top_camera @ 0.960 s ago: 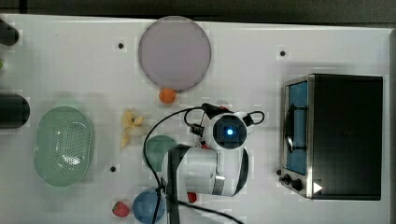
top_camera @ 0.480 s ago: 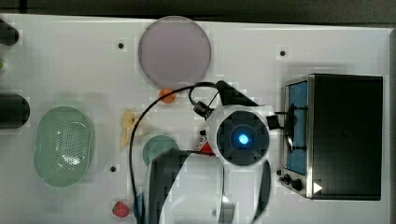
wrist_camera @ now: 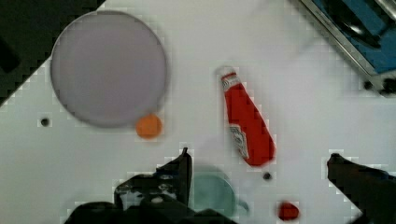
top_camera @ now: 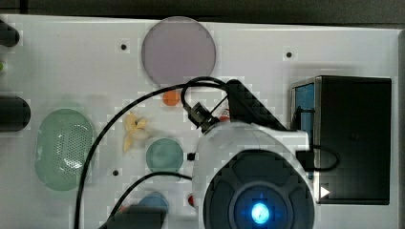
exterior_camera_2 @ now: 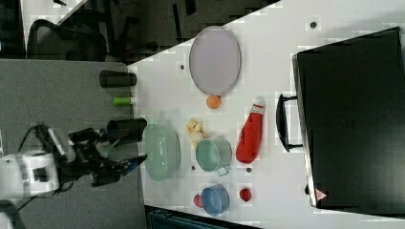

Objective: Pick ketchup from plate and place it on table.

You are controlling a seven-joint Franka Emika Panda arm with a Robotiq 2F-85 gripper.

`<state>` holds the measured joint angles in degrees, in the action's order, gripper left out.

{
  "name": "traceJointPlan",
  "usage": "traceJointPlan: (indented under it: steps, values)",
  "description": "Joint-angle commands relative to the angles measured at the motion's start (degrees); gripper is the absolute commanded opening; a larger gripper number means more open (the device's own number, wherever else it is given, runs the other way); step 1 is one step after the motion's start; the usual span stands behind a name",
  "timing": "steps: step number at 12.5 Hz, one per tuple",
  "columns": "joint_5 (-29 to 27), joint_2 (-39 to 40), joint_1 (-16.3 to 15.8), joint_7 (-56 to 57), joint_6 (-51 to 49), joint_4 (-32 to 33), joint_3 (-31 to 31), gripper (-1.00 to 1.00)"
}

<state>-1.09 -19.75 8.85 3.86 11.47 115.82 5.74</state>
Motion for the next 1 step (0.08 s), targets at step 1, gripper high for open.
traceJointPlan:
  steps: [1]
  values:
    - [0.30, 2.81, 0.55, -3.67, -4.26, 0.32, 0.39, 1.00]
